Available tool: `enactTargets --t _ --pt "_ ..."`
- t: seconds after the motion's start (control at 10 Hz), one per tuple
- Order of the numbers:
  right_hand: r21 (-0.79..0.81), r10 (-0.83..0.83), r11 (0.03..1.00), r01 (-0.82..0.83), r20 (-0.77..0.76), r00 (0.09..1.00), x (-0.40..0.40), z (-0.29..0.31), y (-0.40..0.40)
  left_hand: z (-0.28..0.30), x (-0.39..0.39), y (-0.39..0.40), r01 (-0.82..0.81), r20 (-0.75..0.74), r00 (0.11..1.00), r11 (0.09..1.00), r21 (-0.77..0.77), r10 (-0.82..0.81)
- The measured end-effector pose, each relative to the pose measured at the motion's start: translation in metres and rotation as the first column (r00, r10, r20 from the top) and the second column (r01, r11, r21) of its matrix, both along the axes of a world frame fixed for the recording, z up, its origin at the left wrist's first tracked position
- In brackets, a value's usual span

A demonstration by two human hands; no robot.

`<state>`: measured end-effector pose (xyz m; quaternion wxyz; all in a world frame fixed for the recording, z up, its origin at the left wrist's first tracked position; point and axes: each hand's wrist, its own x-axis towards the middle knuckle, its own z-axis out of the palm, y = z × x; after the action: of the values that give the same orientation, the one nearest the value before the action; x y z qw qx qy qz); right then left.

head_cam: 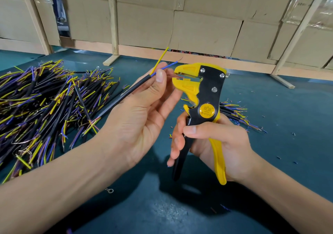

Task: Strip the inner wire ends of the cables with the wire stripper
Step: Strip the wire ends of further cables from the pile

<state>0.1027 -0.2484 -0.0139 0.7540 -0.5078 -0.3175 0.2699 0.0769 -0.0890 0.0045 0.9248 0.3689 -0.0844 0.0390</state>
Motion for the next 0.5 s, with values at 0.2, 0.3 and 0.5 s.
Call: enactTargets --t 0.2,0.3,0.5 --pt "0.0 -0.009 1.0 0.009 0.0 1.0 -0.0003 0.0005 -0.0004 0.0009 -0.0019 -0.0016 0.025 -0.04 0.999 1.0 -0.007 -0.025" --pt "-0.005 -0.02 1.0 0.02 -0.006 1.0 -0.0008 0.0012 0.0 -0.0012 -0.0018 -0.0016 0.027 -0.018 0.999 0.999 -0.024 -0.027" --pt "0.011 -0.01 1.0 0.011 -0.024 1.0 -0.002 0.0017 -0.0004 0.0068 -0.0068 -0.0048 0.017 -0.045 0.999 0.995 -0.096 -0.021"
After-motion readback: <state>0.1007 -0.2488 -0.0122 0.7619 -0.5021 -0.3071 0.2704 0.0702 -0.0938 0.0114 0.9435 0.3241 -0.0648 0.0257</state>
